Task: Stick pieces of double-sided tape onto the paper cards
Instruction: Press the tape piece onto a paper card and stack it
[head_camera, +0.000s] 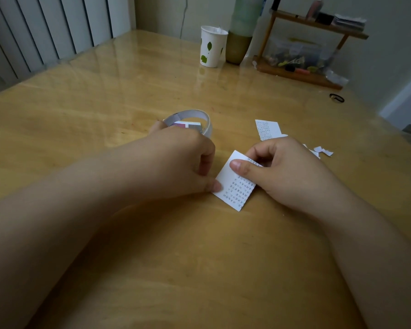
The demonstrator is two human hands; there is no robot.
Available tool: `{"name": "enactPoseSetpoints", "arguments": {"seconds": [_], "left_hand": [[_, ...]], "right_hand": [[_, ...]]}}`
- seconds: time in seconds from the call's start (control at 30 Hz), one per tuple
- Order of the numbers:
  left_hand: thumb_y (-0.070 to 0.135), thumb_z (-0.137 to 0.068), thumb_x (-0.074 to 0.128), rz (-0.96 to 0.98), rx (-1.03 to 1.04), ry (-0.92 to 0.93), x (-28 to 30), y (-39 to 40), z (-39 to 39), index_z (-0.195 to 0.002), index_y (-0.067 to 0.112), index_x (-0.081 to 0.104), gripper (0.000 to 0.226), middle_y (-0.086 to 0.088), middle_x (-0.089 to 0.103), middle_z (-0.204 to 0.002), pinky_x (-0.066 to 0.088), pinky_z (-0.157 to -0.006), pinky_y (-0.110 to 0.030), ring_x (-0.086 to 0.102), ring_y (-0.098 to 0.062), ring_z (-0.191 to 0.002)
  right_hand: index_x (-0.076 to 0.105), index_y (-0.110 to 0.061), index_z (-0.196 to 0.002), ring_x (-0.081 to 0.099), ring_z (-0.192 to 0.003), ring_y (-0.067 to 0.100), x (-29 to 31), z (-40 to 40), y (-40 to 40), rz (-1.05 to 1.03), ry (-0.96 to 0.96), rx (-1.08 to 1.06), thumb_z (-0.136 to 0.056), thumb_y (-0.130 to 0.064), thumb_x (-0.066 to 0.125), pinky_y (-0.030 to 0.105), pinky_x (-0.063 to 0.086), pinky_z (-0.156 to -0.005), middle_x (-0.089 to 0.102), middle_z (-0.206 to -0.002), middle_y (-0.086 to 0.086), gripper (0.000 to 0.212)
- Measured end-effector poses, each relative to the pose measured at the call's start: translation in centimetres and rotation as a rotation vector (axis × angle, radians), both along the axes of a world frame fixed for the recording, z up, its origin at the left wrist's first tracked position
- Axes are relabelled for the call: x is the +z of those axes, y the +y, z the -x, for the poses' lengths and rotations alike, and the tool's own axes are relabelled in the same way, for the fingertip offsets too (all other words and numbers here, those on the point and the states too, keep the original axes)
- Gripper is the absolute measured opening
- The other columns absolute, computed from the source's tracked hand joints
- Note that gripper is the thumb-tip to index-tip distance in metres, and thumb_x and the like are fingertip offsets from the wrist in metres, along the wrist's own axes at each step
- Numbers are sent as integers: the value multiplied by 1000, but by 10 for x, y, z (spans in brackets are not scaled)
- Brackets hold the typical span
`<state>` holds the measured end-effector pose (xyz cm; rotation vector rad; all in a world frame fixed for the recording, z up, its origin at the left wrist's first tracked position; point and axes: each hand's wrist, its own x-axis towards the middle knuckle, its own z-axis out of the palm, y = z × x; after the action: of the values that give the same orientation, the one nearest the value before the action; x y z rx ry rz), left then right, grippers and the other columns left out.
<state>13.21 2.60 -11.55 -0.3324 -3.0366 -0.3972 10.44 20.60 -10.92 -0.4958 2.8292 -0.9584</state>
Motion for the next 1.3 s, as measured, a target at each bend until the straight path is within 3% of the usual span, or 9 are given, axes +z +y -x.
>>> {"name": "enactPoseSetpoints", "arguments": {"seconds": [0.13, 0.33, 0.43, 0.57, 0.77, 0.9, 1.1, 1.2, 1.3], "left_hand": [[57, -77, 61, 1, -4, 8, -1, 1, 0, -68, 28, 48, 33, 14, 46, -68, 16, -81, -22, 40, 4, -64], [58, -76, 60, 1, 23, 3, 3, 0, 0, -72, 27, 51, 32, 12, 47, -69, 18, -63, -26, 39, 4, -62], [57, -76, 61, -14, 38, -11, 4, 1, -1, -73, 27, 52, 32, 12, 48, -70, 19, -61, -5, 38, 5, -63], [58, -75, 61, 11, 29, -9, 4, 2, -1, -71, 28, 51, 32, 14, 47, -68, 21, -59, -18, 38, 5, -62], [57, -75, 61, 8, 19, -17, 4, 2, -3, -68, 29, 49, 32, 13, 48, -70, 16, -64, -27, 38, 4, -63], [57, -75, 61, 7, -8, -17, 1, 2, -1, -67, 29, 48, 32, 14, 47, -69, 14, -72, -21, 40, 5, -63], [57, -74, 62, -18, 7, -39, 1, 2, -1, -67, 28, 48, 32, 14, 49, -72, 16, -74, -22, 40, 5, -66], [57, -73, 63, -24, 19, -51, 1, 1, 0, -68, 28, 49, 33, 13, 51, -72, 17, -68, -24, 41, 4, -66], [57, -73, 64, -36, 25, -69, 2, 2, -1, -70, 28, 51, 32, 12, 52, -74, 22, -58, -20, 41, 5, -66]], "right_hand": [[70, -23, -76, 60, -62, 14, -1, 1, 0, 0, 0, -3, -83, -49, 64, 21, 39, -46, 70, -73, 2, 27], [69, -22, -75, 52, -52, 4, -2, 2, -1, -4, 16, -5, -82, -48, 65, 17, 34, -44, 68, -72, 2, 28], [70, -22, -77, 52, -53, 1, -2, 2, 0, 2, 13, -5, -82, -47, 66, 15, 36, -45, 68, -71, -1, 26], [70, -23, -78, 58, -64, 6, -2, 2, -1, -3, 16, 3, -83, -47, 65, 15, 38, -49, 69, -72, -3, 25], [70, -21, -76, 51, -55, -1, -2, 2, -1, -6, 24, 9, -83, -46, 66, 12, 36, -48, 66, -69, -5, 25], [70, -22, -77, 53, -56, 1, -3, 3, -1, -16, 30, 5, -82, -47, 66, 16, 38, -50, 66, -69, -4, 26], [70, -24, -75, 53, -56, -4, -1, 4, 2, -12, 11, 5, -80, -48, 68, 9, 35, -45, 66, -67, -11, 25], [71, -25, -72, 53, -56, -6, 4, 7, 10, 25, 10, -26, -79, -48, 69, 8, 36, -47, 65, -66, -13, 25], [70, -30, -68, 52, -65, -1, 6, 13, 17, -48, 36, -40, -78, -48, 69, 19, 41, -57, 60, -80, -14, 20]]}}
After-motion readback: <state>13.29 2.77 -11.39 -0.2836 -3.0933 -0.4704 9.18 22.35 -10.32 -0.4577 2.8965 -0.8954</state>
